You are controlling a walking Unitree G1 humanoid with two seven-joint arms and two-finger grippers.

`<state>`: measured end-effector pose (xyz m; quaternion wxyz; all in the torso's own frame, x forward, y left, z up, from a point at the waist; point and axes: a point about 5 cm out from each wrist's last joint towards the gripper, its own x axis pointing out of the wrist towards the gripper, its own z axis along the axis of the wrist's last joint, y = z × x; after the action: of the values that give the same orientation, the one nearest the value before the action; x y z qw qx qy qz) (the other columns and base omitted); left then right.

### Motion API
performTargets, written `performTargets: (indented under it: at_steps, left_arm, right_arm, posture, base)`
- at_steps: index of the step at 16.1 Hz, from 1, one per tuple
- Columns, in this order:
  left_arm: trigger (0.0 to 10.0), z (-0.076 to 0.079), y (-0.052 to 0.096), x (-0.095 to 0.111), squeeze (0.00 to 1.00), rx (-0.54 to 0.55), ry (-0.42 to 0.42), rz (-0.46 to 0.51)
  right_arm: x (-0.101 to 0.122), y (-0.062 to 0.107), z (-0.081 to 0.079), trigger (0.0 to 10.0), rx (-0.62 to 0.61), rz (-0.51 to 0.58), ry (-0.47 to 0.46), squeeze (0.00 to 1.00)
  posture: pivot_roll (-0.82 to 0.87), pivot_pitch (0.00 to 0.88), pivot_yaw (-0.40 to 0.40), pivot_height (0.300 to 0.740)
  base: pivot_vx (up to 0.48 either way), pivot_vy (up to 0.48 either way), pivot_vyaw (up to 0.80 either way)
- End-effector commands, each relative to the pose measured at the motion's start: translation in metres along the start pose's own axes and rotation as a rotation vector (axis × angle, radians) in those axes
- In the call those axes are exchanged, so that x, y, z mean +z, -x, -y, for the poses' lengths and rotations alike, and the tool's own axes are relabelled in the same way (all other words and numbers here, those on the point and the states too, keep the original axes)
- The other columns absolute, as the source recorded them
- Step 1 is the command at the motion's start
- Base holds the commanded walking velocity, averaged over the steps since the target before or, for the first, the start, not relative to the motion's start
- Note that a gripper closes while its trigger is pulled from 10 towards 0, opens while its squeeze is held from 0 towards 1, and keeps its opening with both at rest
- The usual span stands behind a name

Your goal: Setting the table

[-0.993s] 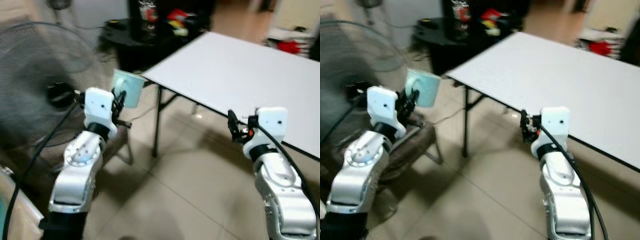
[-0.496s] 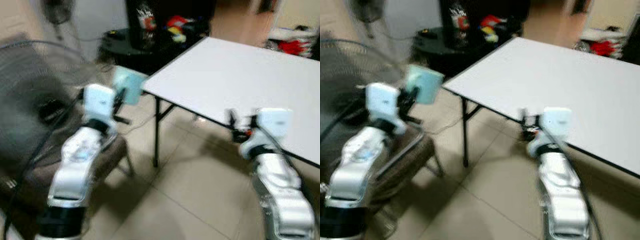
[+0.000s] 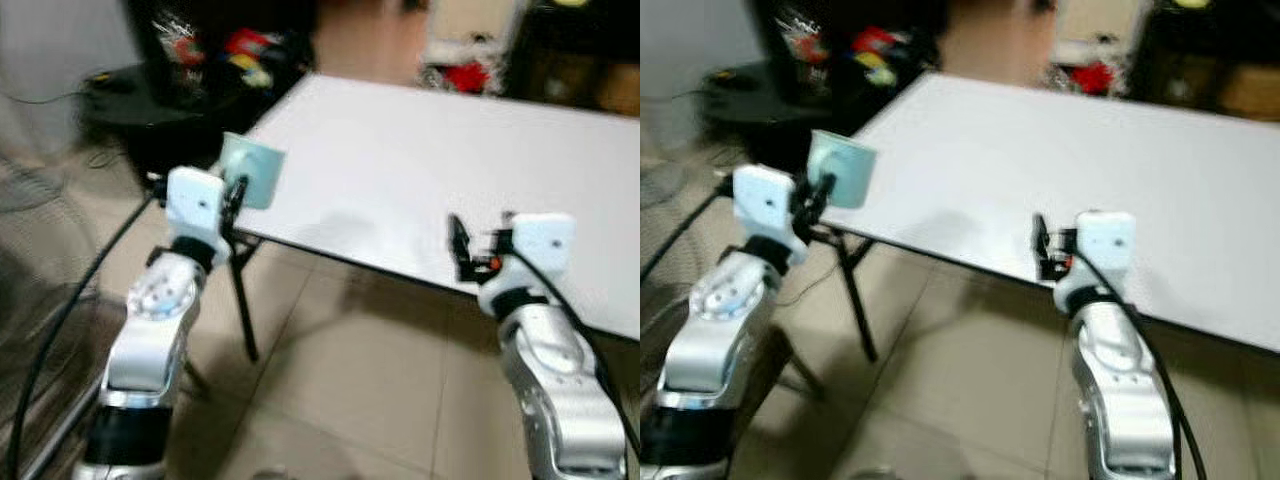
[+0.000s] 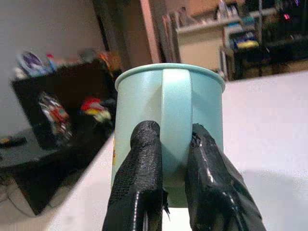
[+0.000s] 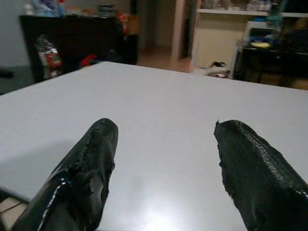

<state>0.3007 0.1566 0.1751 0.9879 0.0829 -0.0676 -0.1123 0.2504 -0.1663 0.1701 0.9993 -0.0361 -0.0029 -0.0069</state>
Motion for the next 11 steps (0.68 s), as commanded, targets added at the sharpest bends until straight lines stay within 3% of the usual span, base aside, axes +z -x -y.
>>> performTargets:
  at_steps: [1,2,6,11]
  left_arm:
    - [10.0,0.008,-0.005,0.009,0.00,-0.032,0.016,0.043]
    - [10.0,0.010,-0.006,0.006,0.00,-0.034,0.004,0.027]
    - [10.0,0.011,-0.003,0.004,0.00,-0.034,0.019,0.028]
    - [10.0,0.006,-0.005,0.001,0.00,0.011,0.014,0.018]
  right_arm:
    - [0.006,0.000,0.005,10.0,-0.008,0.020,-0.011,0.00]
    - [0.001,-0.001,0.004,10.0,0.005,0.006,0.006,0.00]
    - [0.003,-0.001,0.002,10.0,0.015,0.011,-0.007,0.00]
    - [0.000,0.000,-0.010,10.0,0.135,-0.002,0.008,0.00]
  posture:
    - [0.01,0.000,0.055,0.740]
    - [0.01,0.000,0.054,0.740]
    - [0.00,0.000,0.055,0.740]
    - [0.01,0.000,0.049,0.740]
  base:
    - [0.326,0.000,0.00]
    - [0.330,0.000,0.00]
    - [0.328,0.000,-0.80]
    - [0.328,0.000,0.00]
